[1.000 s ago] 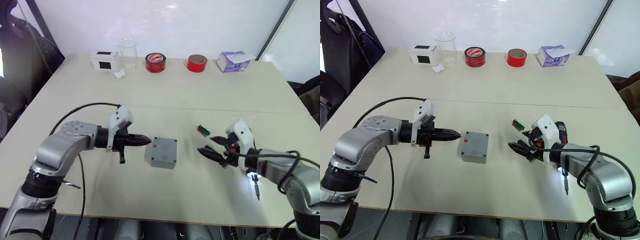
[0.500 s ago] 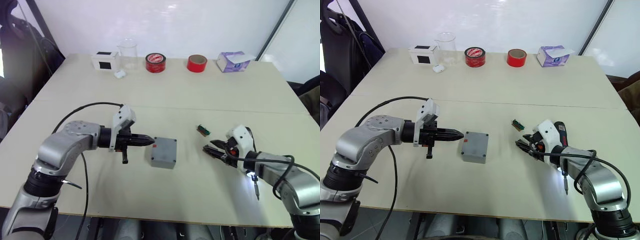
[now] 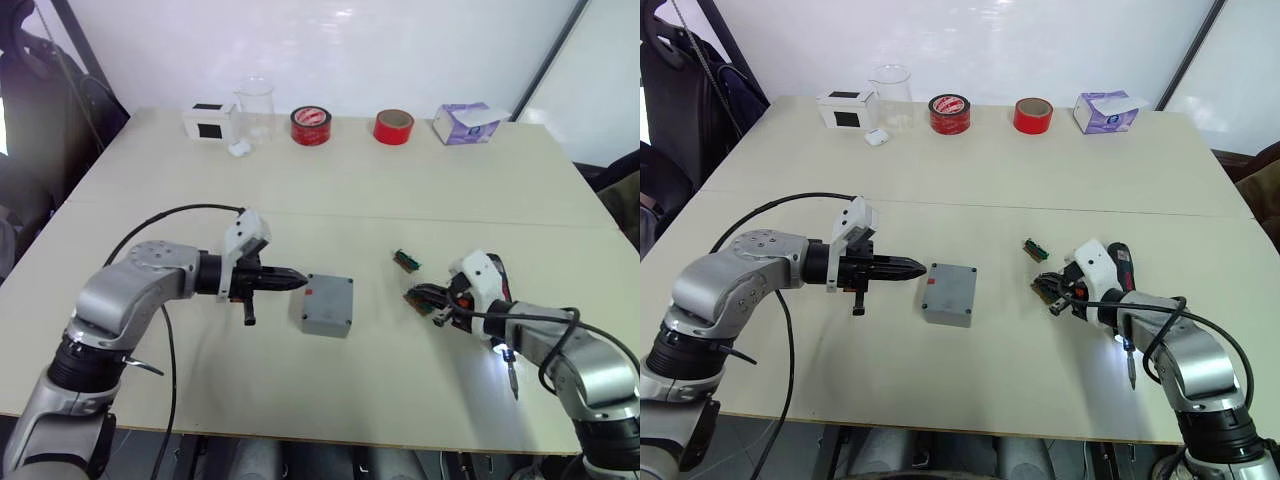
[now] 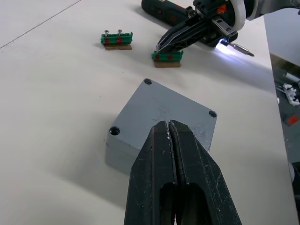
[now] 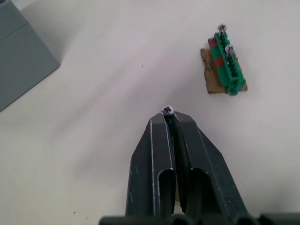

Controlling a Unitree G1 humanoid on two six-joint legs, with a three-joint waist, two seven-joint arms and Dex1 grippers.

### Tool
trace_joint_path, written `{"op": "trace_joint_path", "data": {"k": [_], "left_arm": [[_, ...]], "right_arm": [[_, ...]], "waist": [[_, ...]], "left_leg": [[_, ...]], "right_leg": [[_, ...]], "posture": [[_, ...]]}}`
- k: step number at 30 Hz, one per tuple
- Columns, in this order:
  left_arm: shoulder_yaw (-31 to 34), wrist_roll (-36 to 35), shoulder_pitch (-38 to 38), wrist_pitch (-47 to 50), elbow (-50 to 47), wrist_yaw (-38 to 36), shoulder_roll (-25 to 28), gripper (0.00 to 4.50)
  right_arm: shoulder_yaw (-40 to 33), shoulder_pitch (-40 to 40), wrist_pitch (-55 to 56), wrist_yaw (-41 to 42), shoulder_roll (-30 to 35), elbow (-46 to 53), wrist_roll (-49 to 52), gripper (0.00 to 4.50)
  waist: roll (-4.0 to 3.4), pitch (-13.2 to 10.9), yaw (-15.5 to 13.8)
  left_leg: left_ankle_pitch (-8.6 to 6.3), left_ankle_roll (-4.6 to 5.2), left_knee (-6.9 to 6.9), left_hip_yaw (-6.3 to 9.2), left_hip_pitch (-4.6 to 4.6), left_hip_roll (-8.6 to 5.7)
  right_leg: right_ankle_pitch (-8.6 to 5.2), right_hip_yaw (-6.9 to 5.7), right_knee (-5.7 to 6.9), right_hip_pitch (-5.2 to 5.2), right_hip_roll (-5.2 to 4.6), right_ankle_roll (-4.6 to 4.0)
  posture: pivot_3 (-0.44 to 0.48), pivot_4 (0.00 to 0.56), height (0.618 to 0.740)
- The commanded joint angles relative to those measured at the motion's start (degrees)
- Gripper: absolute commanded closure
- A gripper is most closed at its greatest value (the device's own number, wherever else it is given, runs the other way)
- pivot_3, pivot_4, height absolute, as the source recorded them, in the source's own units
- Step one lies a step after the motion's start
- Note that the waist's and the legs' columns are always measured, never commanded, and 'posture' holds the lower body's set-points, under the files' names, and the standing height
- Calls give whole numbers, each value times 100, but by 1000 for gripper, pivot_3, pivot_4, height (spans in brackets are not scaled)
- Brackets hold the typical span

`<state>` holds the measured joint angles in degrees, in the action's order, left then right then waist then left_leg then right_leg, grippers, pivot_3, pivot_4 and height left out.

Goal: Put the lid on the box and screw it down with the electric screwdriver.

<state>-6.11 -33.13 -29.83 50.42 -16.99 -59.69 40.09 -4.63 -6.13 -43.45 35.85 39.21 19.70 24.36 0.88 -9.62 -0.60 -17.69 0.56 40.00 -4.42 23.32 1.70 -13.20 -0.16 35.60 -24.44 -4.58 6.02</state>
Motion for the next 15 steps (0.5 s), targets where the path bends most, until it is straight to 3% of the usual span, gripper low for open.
{"op": "trace_joint_path", "data": {"k": [1,15], "left_arm": [[13,-39,-49,-72,-143,-6,52,4500],[-16,-36,-12,-97,-114,-4,23,4500]], "right_arm": [[-63,44,71,41,3,155,21,4399],[-395,25,50,143,68,423,259,4399]], "waist": [[0,0,-3],[0,0,0]], "left_leg": [[0,0,0,0,0,0],[0,0,0,0,0,0]], "right_leg": [[0,0,0,0,0,0],[0,0,0,0,0,0]], "posture": [[0,150,740],[0,150,740]]}}
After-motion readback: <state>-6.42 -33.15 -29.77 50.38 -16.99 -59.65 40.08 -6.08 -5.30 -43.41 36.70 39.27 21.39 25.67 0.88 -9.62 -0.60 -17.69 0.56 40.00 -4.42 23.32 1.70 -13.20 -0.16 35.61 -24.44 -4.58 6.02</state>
